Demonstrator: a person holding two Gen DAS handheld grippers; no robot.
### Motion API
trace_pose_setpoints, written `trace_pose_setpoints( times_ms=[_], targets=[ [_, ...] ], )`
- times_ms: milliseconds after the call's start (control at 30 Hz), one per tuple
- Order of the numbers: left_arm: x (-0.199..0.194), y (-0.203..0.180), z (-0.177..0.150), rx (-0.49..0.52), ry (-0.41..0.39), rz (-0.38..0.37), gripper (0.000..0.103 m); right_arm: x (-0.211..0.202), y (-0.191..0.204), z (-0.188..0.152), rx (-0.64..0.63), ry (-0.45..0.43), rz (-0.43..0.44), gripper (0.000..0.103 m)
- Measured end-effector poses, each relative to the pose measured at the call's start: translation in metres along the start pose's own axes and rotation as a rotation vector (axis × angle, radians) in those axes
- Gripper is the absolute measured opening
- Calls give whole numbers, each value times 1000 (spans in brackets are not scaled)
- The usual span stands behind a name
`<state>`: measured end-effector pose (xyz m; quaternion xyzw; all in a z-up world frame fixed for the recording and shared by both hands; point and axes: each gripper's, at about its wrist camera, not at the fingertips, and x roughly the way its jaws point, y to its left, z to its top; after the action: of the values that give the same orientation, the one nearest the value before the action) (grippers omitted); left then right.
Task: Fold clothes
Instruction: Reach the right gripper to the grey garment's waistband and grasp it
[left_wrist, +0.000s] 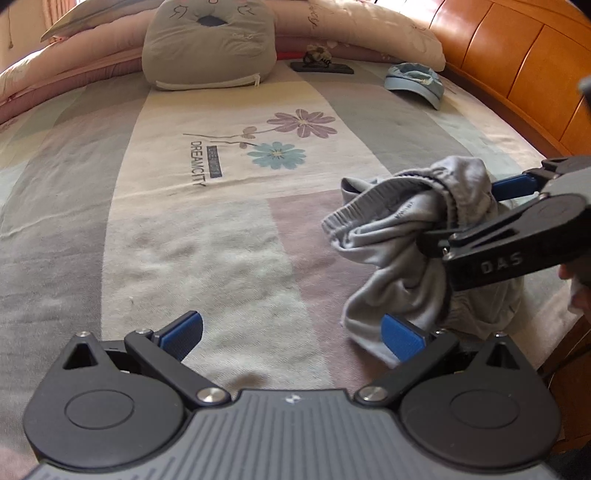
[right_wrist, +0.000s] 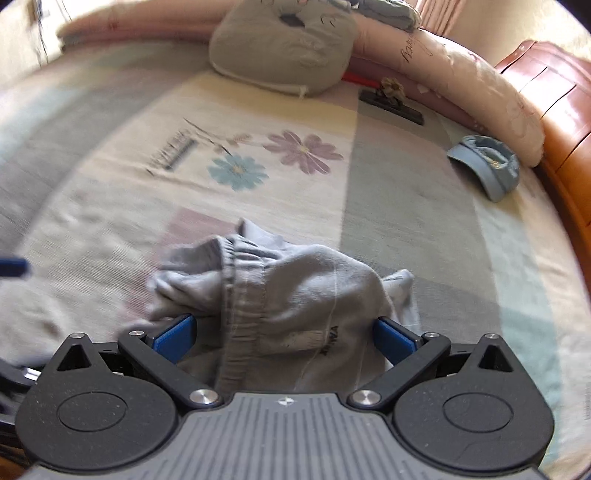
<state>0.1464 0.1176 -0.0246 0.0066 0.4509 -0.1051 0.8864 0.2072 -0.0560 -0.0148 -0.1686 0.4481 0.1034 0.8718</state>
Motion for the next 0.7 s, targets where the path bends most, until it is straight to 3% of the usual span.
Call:
trace_pose_setpoints(
  times_ms=[100, 433, 700],
  targets=[
    [3, 4, 1, 9, -17, -9, 102, 5, -6, -2, -22, 23, -84, 103],
    [10, -1, 9, 23, -38, -77, 102, -18, -58, -10, 67, 70, -171, 103],
    [8, -6, 11, 8, -19, -55, 102, -3, -29, 6, -3, 28, -113, 103]
  ],
)
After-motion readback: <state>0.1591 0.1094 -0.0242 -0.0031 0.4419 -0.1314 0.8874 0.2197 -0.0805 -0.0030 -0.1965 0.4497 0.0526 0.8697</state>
